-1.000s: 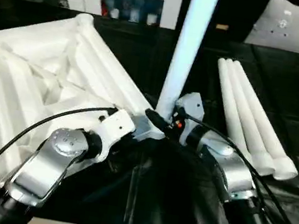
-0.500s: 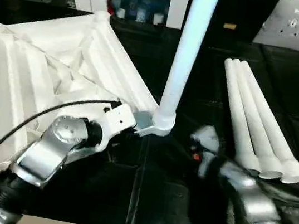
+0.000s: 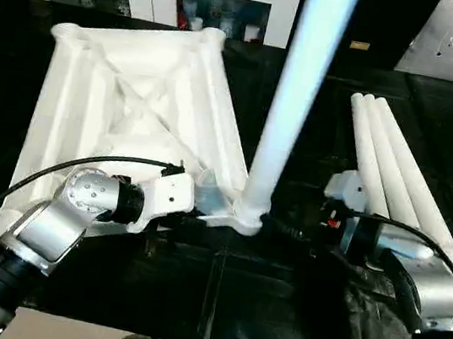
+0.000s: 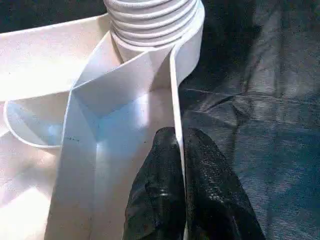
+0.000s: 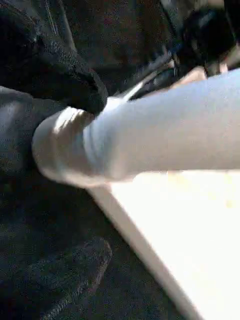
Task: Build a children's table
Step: Rotate leg to tighten
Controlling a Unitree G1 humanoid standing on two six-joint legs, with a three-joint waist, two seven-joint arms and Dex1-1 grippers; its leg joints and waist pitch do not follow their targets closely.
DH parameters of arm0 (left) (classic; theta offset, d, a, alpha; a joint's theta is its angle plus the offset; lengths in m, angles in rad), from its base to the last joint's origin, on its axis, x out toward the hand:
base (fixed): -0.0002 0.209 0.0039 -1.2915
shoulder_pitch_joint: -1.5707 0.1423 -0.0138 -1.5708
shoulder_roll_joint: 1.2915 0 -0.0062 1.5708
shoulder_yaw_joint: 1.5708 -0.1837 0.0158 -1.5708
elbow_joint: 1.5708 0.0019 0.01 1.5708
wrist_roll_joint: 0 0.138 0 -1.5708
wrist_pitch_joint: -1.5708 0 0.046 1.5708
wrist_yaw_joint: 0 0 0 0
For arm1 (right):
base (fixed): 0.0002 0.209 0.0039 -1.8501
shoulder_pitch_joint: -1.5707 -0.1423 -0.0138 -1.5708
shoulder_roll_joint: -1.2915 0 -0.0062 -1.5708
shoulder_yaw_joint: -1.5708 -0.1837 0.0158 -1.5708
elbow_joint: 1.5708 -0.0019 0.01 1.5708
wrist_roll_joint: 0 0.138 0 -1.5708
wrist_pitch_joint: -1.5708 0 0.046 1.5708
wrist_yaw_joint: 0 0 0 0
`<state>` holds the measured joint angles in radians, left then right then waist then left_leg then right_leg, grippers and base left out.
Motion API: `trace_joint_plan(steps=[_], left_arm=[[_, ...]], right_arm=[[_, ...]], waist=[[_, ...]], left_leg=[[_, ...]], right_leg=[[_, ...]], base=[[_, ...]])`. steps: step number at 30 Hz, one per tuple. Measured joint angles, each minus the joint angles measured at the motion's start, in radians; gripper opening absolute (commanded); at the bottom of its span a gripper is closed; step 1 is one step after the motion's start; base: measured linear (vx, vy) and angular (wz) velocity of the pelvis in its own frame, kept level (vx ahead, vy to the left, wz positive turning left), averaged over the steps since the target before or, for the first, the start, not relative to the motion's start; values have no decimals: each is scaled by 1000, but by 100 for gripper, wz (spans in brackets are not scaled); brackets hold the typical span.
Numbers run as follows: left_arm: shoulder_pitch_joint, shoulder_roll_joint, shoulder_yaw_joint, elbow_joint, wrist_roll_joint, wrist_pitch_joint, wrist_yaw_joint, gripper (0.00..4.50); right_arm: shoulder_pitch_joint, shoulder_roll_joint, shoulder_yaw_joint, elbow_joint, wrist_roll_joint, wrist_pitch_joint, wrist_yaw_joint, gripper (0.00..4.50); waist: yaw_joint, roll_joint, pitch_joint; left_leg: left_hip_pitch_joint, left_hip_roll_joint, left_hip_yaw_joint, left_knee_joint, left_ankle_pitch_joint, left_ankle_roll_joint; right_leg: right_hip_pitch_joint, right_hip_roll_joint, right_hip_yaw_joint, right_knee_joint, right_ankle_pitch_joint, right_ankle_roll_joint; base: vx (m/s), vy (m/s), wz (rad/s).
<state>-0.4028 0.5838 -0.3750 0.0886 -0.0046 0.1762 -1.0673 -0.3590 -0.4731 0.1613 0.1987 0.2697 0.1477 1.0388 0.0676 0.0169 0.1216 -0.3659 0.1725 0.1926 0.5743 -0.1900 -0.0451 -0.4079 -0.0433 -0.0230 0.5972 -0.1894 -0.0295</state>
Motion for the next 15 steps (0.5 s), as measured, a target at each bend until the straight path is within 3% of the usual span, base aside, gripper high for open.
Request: trace_joint_plan(steps=[7, 15], left_arm=[[-21, 5, -19, 21, 0, -39, -35, 0], [-30, 2, -20, 46, 2, -69, -46, 0]], right_arm=[[-60, 31, 51, 37, -28, -22, 37, 447], [-71, 33, 60, 60, -28, -20, 73, 382]], waist=[[2, 0, 0], [3, 0, 0]], left_leg=[[-1, 0, 0, 3, 0, 0], [-1, 0, 0, 5, 0, 1]], right_leg=[[0, -1, 0, 2, 0, 0], [0, -1, -1, 4, 0, 0]], base=[[0, 0, 0], [0, 0, 0]])
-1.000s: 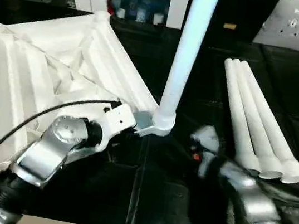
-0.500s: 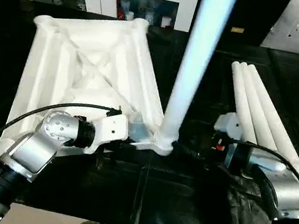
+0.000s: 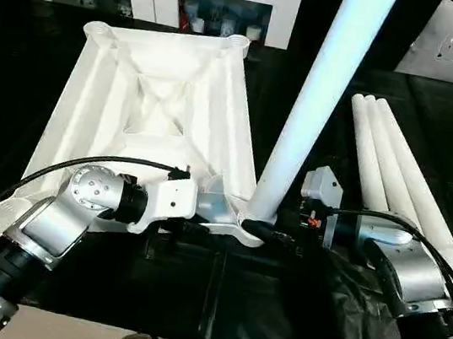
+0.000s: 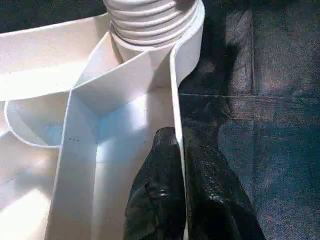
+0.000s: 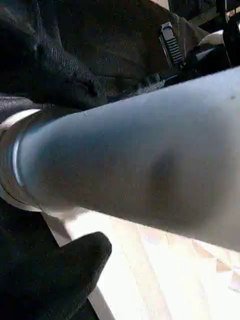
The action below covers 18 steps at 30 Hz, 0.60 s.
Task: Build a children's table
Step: Rotate leg to tighten
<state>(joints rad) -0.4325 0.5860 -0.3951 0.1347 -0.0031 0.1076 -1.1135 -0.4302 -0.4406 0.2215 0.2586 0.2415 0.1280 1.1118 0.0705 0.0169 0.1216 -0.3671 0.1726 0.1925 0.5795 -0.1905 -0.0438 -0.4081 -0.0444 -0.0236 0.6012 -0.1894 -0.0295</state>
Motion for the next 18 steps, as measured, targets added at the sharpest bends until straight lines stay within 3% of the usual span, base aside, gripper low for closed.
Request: trace_joint_plan(steps=[14, 18], left_arm=[[-10, -6, 2, 27, -1, -17, -8, 0], [11, -23, 29, 0, -11, 49, 12, 0]], right_arm=[[-2, 7, 11, 24, -8, 4, 19, 281], [26, 35, -2, 6, -4, 28, -26, 274]], waist=[[1, 0, 0], [-3, 0, 0]], left_leg=[[0, 0, 0, 3, 0, 0], [1, 0, 0, 3, 0, 0]], right_leg=[[0, 0, 0, 2, 0, 0], [0, 0, 0, 4, 0, 0]], base=[[0, 0, 0], [0, 0, 0]])
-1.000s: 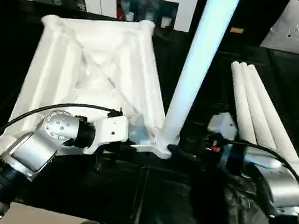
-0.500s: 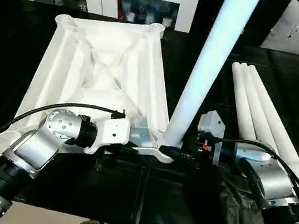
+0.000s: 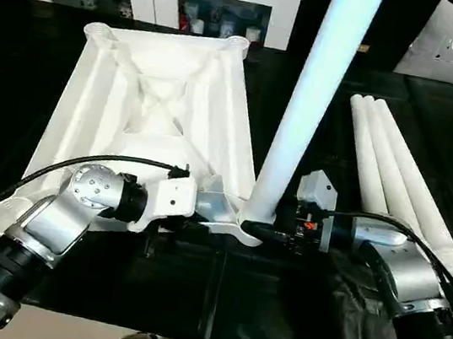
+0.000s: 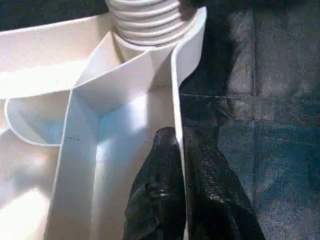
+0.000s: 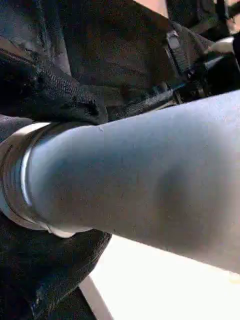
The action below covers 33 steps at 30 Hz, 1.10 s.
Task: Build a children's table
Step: Rotate leg to tighten
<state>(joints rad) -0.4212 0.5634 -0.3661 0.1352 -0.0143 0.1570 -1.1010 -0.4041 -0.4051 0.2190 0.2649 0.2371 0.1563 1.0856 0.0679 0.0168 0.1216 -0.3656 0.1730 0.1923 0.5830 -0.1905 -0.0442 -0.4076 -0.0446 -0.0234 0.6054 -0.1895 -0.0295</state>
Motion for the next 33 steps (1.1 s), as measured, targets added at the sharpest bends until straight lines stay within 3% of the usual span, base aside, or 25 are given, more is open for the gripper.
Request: trace_joint_plan(steps=[4, 7, 11, 15, 16, 17, 27, 30, 33], left_arm=[[27, -50, 40, -55, -12, 156, 86, 0], [35, -144, 68, -97, -2, 298, 217, 0], [32, -286, 85, -137, 54, 440, 387, 0], [32, -387, 77, -158, 93, 497, 512, 0], [32, -391, 72, -161, 97, 498, 525, 0], [32, -390, 68, -165, 99, 497, 528, 0], [29, -312, 55, -168, 96, 445, 473, 0], [29, -266, 55, -158, 78, 399, 424, 0], [31, -214, 55, -144, 63, 340, 370, 0]], right_arm=[[48, 96, -42, -41, -8, 49, -178, 272], [57, 202, -104, -55, -17, 112, -378, 272], [56, 334, -160, -56, -70, 118, -626, 272], [42, 404, -180, -42, -114, 91, -786, 272], [40, 411, -182, -36, -116, 82, -799, 272], [40, 413, -183, -34, -116, 73, -803, 328], [81, 357, -170, -35, -92, 36, -680, 408], [82, 281, -172, -41, -57, 36, -586, 438], [84, 200, -177, -71, -42, 33, -488, 438]], waist=[[-19, 0, 0], [-39, 0, 2], [-40, 3, 2], [-36, 5, 2], [-36, 5, 2], [-35, 5, 2], [-38, 8, 4], [-36, 10, 6], [-33, 10, 6]], left_leg=[[2, 0, 0, 3, -3, -6], [1, 0, 0, 4, -1, -7], [0, 0, 0, 2, -1, -8], [-2, -1, 1, -1, -1, -8], [-3, -2, 1, -3, -1, -8], [-3, -2, 1, -6, -1, -8], [-4, 0, 1, -8, 2, -3], [-5, 0, 1, -8, 2, -3], [-6, 0, 1, -8, 2, -3]], right_leg=[[0, -1, 1, 3, 0, 0], [-2, -1, 1, 4, -1, 1], [-5, -1, 2, 4, -3, 5], [-7, -1, 2, 3, -1, 2], [-8, -1, 2, 2, -1, 3], [-9, -1, 2, 2, -2, 3], [-11, 0, 1, 2, -3, 5], [-12, 1, 1, 2, -3, 5], [-12, 1, 0, 2, -3, 5]], base=[[0, 0, 0], [0, 0, 0], [0, 0, 0], [0, 0, 0], [0, 0, 0], [0, 0, 0], [0, 0, 0], [0, 0, 0], [0, 0, 0]])
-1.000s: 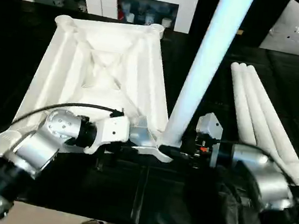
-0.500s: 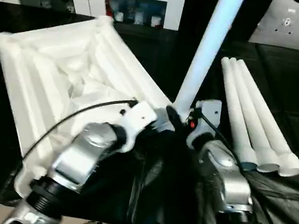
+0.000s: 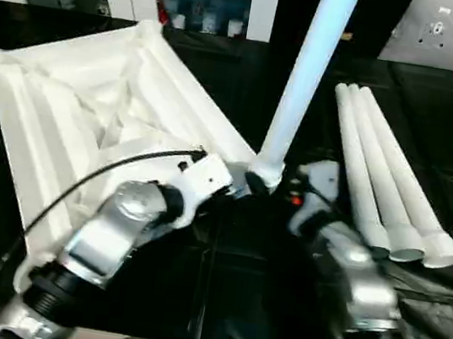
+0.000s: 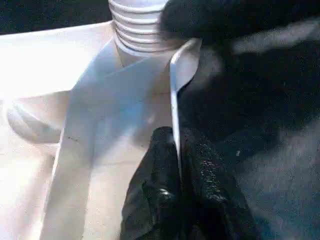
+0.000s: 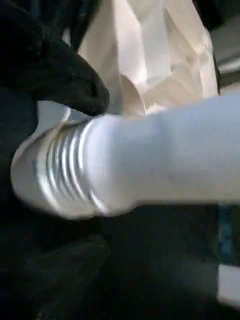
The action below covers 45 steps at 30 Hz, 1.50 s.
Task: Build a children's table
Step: Rotate leg to tighten
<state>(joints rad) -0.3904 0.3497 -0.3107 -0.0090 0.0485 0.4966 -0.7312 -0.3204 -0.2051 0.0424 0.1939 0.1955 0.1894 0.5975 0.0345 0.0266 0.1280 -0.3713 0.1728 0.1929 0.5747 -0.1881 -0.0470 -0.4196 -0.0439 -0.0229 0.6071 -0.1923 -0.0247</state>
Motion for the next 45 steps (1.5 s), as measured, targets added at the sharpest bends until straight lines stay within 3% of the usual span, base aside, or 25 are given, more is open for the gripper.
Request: trace_joint_plan(steps=[6, 13, 15, 18, 24, 31, 37, 40, 45], left_arm=[[4, 95, -1, 43, -37, -142, -152, 0], [-9, 173, -23, 106, -65, -294, -309, 0], [-17, 186, -41, 116, -67, -324, -349, 0], [-33, 193, -62, 128, -65, -358, -387, 0], [-54, 192, -79, 163, -64, -405, -420, 0], [-59, 190, -80, 184, -64, -436, -423, 0], [-64, 188, -80, 203, -65, -455, -427, 0], [-64, 188, -80, 205, -65, -454, -426, 0], [-41, 152, -42, 168, -75, -326, -369, 0]], right_arm=[[-1, -173, 13, -43, 56, 8, 272, 438], [-45, -279, 92, -46, 74, 38, 505, 423], [-69, -279, 107, -13, 72, 37, 538, 423], [-87, -278, 128, 16, 71, 36, 569, 388], [-104, -278, 162, 31, 68, 33, 611, 347], [-112, -278, 165, 56, 63, 14, 633, 282], [-112, -277, 168, 57, 53, -2, 633, 270], [-112, -275, 168, 57, 51, -2, 633, 270], [-63, -200, 130, 33, 55, 36, 515, 270]], waist=[[8, 0, 0], [20, -1, 0], [26, -1, 0], [32, -1, 0], [28, -1, 0], [28, -1, 0], [28, -2, -1], [27, -2, -1], [22, -3, -3]], left_leg=[[-2, 0, 0, 1, 0, 1], [-1, 0, 0, 4, 0, 1], [-1, 0, 0, 6, 0, 2], [-2, 0, 0, 8, -1, 2], [-3, 0, 0, 12, -2, 4], [-3, 0, 0, 12, -2, 5], [-3, 0, 0, 13, -1, 5], [-3, 1, 0, 13, -1, 5], [0, 1, 0, 14, 0, 5]], right_leg=[[0, 0, 0, -1, 0, 0], [1, -1, -1, 1, 0, 0], [1, -2, -1, 2, 0, 0], [1, -3, -3, 3, 0, 0], [2, -6, -7, 4, 0, -1], [3, -7, -8, 5, 0, -1], [3, -8, -10, 6, 0, -1], [4, -9, -12, 6, 0, -1], [8, -10, -14, 7, 1, -2]], base=[[0, 0, 0], [0, 0, 0], [0, 0, 0], [0, 0, 0], [0, 0, 0], [0, 0, 0], [0, 0, 0], [0, 0, 0], [0, 0, 0]])
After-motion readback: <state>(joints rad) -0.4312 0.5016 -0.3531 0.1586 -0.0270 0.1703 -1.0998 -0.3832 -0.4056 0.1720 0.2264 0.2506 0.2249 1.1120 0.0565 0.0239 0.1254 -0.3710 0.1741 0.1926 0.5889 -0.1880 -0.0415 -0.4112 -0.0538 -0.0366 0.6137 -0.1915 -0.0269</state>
